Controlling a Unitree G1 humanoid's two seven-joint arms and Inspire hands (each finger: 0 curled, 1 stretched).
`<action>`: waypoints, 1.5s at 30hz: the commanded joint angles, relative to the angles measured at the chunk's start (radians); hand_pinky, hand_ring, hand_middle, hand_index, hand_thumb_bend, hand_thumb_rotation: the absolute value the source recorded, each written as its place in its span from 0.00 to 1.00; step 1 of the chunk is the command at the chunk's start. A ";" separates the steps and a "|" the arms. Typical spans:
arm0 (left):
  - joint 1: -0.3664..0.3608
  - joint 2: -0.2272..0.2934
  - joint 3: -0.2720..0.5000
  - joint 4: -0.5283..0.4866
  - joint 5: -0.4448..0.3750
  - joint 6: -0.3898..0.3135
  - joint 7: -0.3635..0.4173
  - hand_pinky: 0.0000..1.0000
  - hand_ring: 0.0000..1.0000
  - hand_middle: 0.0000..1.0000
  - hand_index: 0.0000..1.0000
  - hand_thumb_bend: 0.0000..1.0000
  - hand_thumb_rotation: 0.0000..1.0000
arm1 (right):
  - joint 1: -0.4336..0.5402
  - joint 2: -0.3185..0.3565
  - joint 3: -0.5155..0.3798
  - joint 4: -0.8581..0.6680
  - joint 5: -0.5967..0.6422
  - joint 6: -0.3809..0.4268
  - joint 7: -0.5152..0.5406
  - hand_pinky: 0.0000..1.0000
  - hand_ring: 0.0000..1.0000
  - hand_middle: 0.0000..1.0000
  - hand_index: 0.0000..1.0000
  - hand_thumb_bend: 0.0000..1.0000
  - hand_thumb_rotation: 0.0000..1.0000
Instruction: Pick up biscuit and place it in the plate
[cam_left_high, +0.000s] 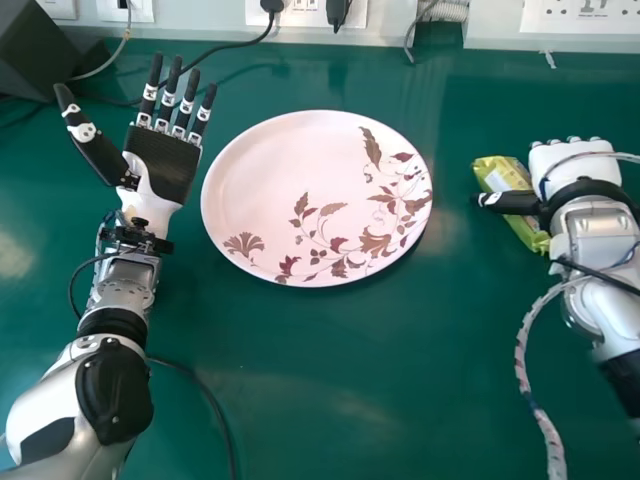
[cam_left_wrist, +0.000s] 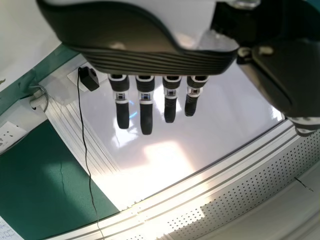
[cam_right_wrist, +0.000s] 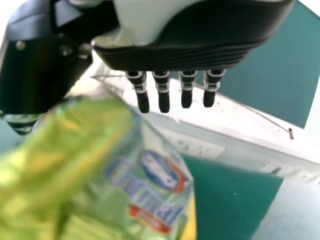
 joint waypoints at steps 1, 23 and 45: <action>0.031 -0.007 0.001 0.021 -0.003 0.000 -0.016 0.86 0.84 0.95 1.00 1.00 0.57 | 0.030 0.007 0.008 0.013 -0.003 0.011 -0.025 1.00 1.00 1.00 1.00 1.00 0.71; 0.031 -0.008 0.003 0.017 -0.007 0.004 -0.017 0.91 0.87 0.96 1.00 1.00 0.56 | 0.069 -0.002 0.024 -0.025 0.091 -0.044 0.027 0.98 1.00 1.00 1.00 0.99 0.74; 0.024 0.026 0.021 0.035 -0.019 0.117 -0.012 0.92 0.89 0.98 1.00 1.00 0.60 | 0.049 -0.059 -0.005 -0.148 0.169 -0.071 0.274 0.63 0.89 1.00 1.00 0.75 0.09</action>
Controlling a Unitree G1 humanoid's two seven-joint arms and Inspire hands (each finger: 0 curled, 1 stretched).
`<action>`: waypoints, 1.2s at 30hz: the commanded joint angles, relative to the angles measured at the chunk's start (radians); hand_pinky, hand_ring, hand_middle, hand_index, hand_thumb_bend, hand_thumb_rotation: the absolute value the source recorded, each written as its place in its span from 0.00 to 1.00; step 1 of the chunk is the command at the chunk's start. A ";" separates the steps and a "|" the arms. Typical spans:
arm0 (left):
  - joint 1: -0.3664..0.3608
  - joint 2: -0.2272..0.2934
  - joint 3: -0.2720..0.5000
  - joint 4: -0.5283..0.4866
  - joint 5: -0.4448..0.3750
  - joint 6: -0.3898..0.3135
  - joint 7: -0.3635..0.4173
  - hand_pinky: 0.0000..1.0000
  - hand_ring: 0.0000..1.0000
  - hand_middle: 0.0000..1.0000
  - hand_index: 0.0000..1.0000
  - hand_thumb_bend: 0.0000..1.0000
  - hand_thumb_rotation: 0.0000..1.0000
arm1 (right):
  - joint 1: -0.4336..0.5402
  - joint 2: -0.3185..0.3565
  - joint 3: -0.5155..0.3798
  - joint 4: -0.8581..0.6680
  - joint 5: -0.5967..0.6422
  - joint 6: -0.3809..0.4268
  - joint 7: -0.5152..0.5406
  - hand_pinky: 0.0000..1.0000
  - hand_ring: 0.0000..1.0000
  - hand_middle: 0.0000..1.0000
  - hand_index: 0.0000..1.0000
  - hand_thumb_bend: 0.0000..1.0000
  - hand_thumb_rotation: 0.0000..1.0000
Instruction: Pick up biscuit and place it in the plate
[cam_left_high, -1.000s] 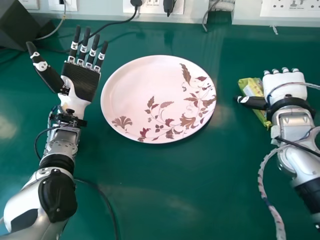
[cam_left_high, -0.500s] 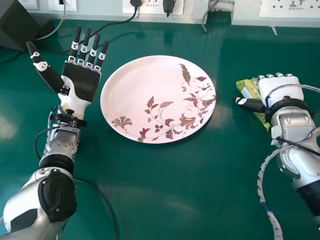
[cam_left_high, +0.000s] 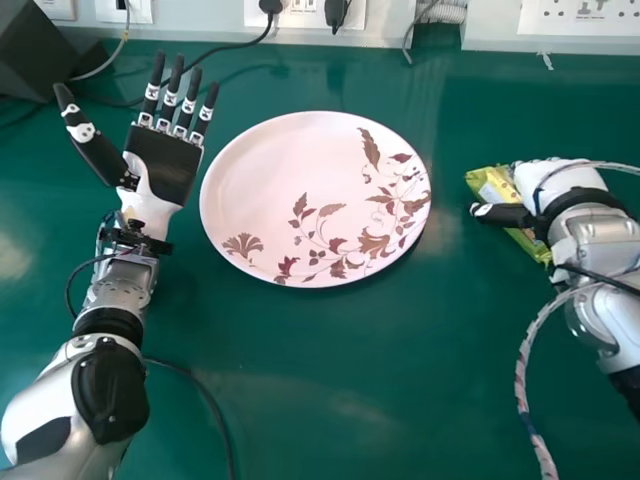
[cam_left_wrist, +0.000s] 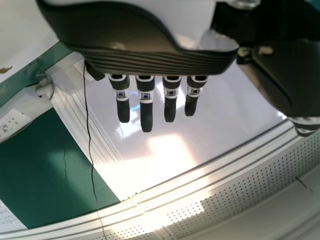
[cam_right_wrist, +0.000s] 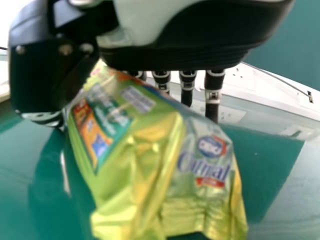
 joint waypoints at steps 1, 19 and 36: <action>0.027 -0.001 0.010 0.021 -0.010 0.012 0.023 0.93 0.89 0.99 1.00 1.00 0.60 | 0.024 -0.001 0.000 -0.005 0.022 -0.008 0.030 0.61 0.87 1.00 1.00 0.74 0.06; 0.021 -0.003 0.051 0.021 -0.066 0.114 0.078 0.93 0.89 0.98 1.00 1.00 0.63 | 0.018 -0.016 -0.019 -0.031 0.020 -0.012 0.018 0.43 0.67 0.99 1.00 0.38 0.00; 0.015 0.015 0.059 0.025 -0.099 0.210 0.116 0.89 0.87 0.97 1.00 1.00 0.62 | 0.029 -0.021 -0.044 -0.073 0.035 -0.030 -0.008 0.24 0.38 0.53 0.66 0.49 0.00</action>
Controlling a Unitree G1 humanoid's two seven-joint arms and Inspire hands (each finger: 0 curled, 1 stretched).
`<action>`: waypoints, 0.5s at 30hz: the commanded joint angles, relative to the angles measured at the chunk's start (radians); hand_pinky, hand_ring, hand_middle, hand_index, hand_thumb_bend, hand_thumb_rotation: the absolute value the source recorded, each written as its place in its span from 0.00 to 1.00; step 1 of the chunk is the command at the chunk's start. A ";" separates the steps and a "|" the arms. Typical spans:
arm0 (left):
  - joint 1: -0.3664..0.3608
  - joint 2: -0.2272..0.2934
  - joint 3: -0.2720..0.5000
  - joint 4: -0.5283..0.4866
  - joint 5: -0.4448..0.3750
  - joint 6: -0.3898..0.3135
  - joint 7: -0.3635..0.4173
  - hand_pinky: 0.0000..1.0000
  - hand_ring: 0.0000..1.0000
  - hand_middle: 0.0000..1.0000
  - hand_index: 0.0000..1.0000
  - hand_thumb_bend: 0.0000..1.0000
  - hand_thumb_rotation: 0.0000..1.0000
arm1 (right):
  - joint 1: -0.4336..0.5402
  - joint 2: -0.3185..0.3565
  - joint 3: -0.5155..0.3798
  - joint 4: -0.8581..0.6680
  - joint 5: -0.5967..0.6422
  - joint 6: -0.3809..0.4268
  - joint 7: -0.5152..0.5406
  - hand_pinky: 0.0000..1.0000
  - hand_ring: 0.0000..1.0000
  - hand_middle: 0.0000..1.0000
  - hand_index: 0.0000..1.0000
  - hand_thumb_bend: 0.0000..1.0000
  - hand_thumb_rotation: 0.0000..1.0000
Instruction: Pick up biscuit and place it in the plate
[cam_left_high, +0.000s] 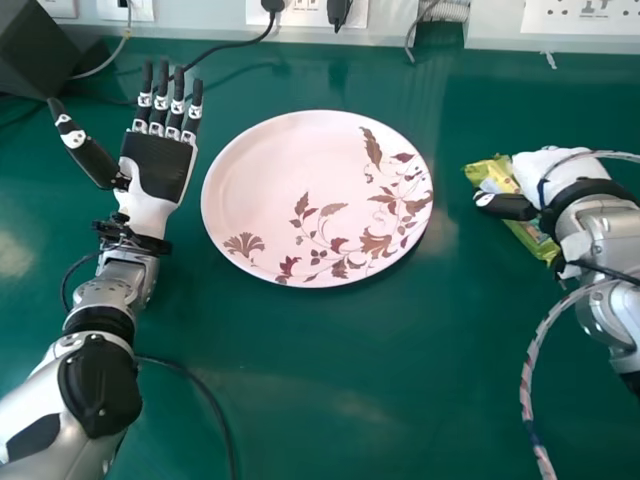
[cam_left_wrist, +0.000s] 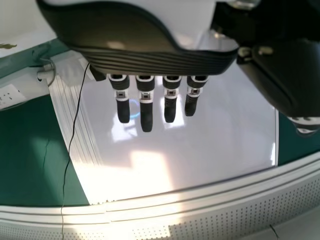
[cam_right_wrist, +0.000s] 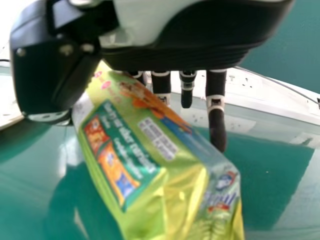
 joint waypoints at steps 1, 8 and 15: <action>0.025 -0.003 -0.002 0.010 0.003 0.002 -0.008 0.89 0.87 0.97 1.00 1.00 0.62 | 0.019 -0.003 -0.007 -0.017 0.008 -0.003 0.009 0.23 0.37 0.52 0.65 0.49 0.00; 0.025 -0.004 -0.013 0.006 0.018 -0.029 -0.021 0.88 0.87 0.98 1.00 1.00 0.63 | 0.011 -0.004 -0.012 -0.022 0.006 0.003 0.017 0.19 0.37 0.51 0.61 0.50 0.00; 0.027 -0.005 -0.020 0.003 0.021 -0.036 -0.028 0.84 0.86 0.97 1.00 1.00 0.64 | 0.012 -0.016 -0.025 -0.036 0.011 0.000 0.018 0.17 0.24 0.48 0.61 0.54 0.00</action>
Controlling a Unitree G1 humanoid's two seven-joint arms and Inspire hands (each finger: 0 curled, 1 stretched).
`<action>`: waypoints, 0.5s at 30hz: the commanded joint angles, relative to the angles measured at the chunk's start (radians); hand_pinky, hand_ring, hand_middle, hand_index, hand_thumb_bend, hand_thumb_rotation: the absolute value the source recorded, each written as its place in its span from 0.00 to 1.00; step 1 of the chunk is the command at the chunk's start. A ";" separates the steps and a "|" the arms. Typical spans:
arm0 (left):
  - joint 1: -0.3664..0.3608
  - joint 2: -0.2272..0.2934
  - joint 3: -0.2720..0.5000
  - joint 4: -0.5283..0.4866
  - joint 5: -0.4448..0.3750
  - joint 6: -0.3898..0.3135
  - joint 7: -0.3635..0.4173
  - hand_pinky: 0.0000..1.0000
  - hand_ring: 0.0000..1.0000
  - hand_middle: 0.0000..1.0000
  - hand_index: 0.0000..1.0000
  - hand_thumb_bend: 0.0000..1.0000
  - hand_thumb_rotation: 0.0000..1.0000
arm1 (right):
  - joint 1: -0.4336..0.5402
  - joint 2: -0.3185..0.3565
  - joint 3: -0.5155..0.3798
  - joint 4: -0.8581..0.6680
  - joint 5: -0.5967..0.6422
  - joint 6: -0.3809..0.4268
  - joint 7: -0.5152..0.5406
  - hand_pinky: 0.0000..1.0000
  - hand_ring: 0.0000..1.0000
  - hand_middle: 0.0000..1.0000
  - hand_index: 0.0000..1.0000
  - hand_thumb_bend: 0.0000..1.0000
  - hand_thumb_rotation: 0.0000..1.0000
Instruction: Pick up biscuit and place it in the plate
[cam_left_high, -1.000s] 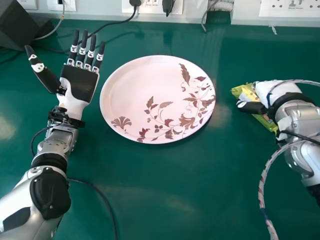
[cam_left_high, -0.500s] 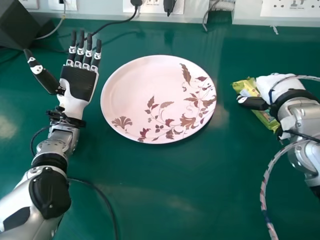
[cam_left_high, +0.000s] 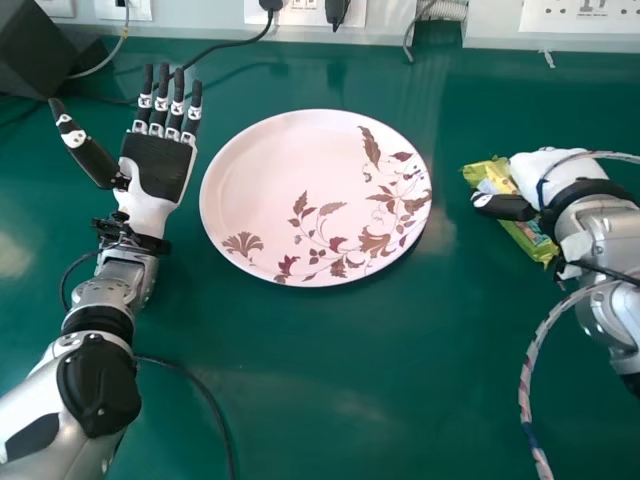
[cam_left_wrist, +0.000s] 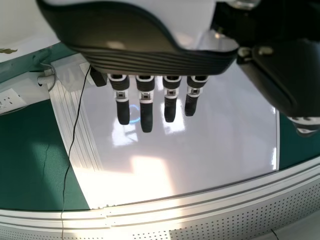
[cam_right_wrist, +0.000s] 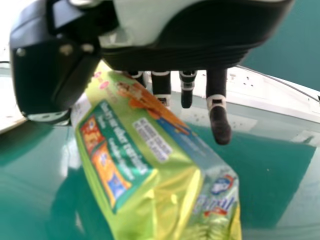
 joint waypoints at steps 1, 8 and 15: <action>0.026 -0.004 -0.012 0.005 0.015 -0.008 -0.012 0.84 0.86 0.97 1.00 1.00 0.64 | 0.009 -0.017 -0.018 -0.017 0.003 0.000 0.010 0.17 0.24 0.48 0.61 0.54 0.00; 0.026 -0.004 -0.010 0.008 0.021 -0.007 0.003 0.86 0.87 0.97 1.00 1.00 0.65 | 0.006 -0.026 -0.034 -0.023 0.007 0.002 0.027 0.15 0.21 0.48 0.50 0.52 0.00; 0.025 -0.004 -0.010 0.009 0.026 -0.014 -0.003 0.84 0.87 0.97 1.00 1.00 0.65 | 0.002 -0.041 -0.059 -0.042 0.019 -0.004 0.038 0.16 0.22 0.48 0.50 0.52 0.00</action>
